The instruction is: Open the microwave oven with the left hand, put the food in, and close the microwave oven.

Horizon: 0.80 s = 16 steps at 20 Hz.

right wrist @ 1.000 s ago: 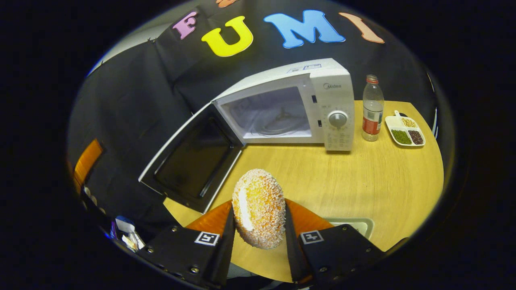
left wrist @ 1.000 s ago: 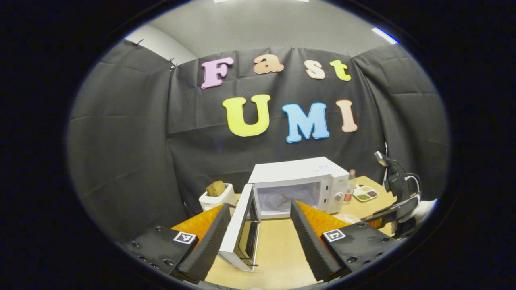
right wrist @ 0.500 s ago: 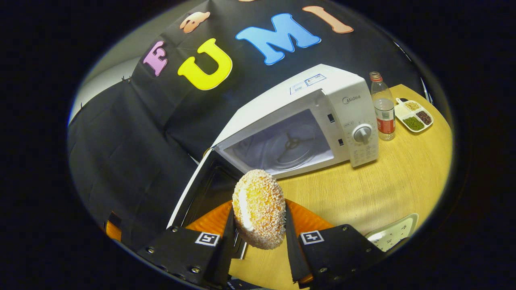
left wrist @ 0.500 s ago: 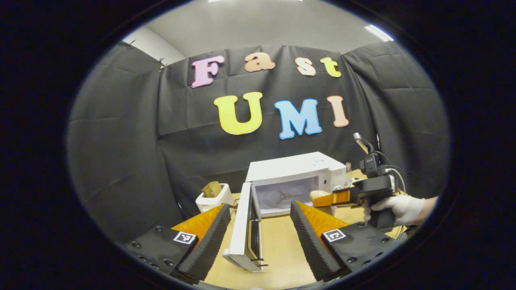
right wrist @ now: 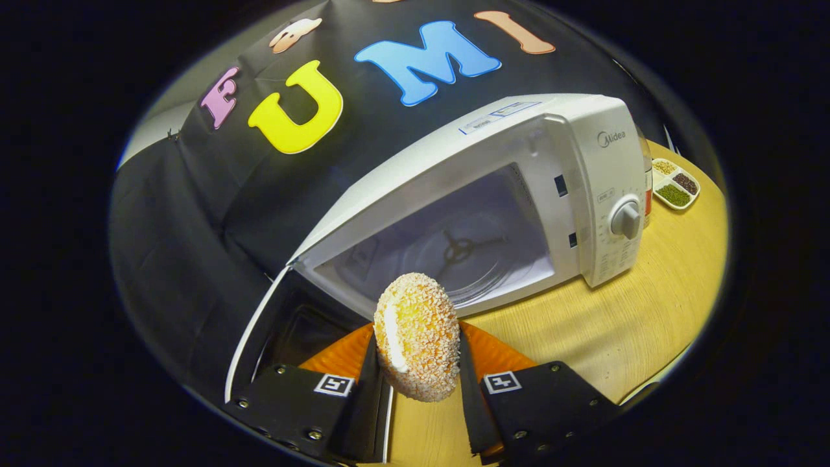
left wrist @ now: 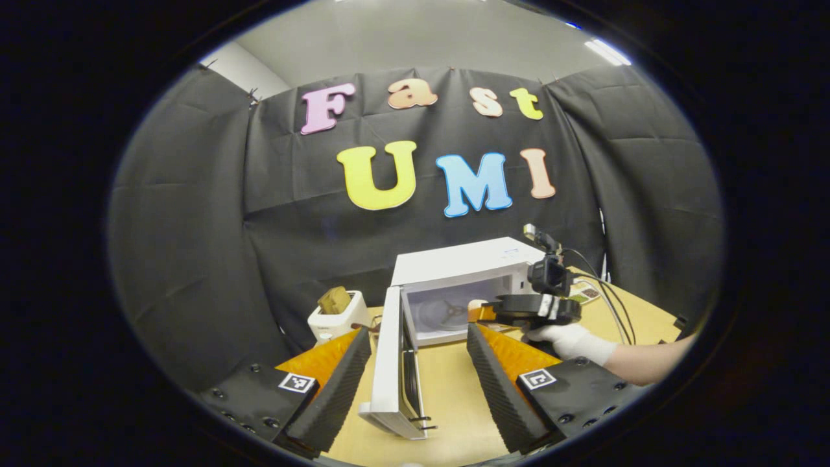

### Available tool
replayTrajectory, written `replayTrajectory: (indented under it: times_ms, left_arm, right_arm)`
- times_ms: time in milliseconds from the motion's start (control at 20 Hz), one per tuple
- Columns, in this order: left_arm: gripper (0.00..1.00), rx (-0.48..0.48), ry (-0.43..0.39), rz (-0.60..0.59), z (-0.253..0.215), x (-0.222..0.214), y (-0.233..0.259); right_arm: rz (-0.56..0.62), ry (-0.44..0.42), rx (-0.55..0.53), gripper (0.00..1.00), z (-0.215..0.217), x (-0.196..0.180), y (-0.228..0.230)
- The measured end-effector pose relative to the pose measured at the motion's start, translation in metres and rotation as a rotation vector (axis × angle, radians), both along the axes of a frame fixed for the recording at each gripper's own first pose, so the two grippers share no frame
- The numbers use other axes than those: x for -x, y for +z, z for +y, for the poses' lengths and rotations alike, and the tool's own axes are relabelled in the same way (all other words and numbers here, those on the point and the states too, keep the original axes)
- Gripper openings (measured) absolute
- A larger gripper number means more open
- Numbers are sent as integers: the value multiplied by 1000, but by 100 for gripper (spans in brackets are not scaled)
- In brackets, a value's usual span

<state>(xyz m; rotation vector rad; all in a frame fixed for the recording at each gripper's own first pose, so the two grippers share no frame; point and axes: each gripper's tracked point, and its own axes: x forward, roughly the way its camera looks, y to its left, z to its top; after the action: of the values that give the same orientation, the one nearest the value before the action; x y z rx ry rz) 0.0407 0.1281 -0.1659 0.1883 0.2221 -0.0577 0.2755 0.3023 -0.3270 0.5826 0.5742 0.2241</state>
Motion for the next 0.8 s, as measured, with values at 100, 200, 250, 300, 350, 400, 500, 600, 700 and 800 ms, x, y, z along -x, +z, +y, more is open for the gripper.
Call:
replayTrajectory:
  times_ms: [100,200,250,300,350,400,500,600,700,800]
  left_arm:
    - [99,-13,9,3,8,-3,-6]
    - [100,-20,6,12,13,-6,-14]
    - [99,-20,5,21,16,-7,-18]
    - [97,-17,5,23,18,-9,-19]
    - [96,-13,4,22,20,-9,-20]
    - [100,-9,3,20,23,-11,-20]
    - [100,-6,-1,17,26,-15,-21]
    - [100,-11,-3,24,31,-19,-25]
    - [96,-11,-2,24,34,-22,-28]
    - [98,-17,-5,15,35,-25,-26]
  right_arm:
    - [-7,-41,14,58,6,-21,-11]
    - [-13,-88,8,58,14,-43,-17]
    - [-23,-113,27,58,13,-53,-20]
    - [-38,-133,37,58,13,-64,-20]
    - [-48,-149,43,58,16,-71,-21]
    - [-44,-160,43,58,19,-78,-24]
    - [-47,-193,45,58,19,-90,-29]
    - [-57,-218,58,58,17,-100,-35]
    - [-59,-258,87,58,13,-107,-45]
    - [-67,-292,127,58,5,-112,-55]
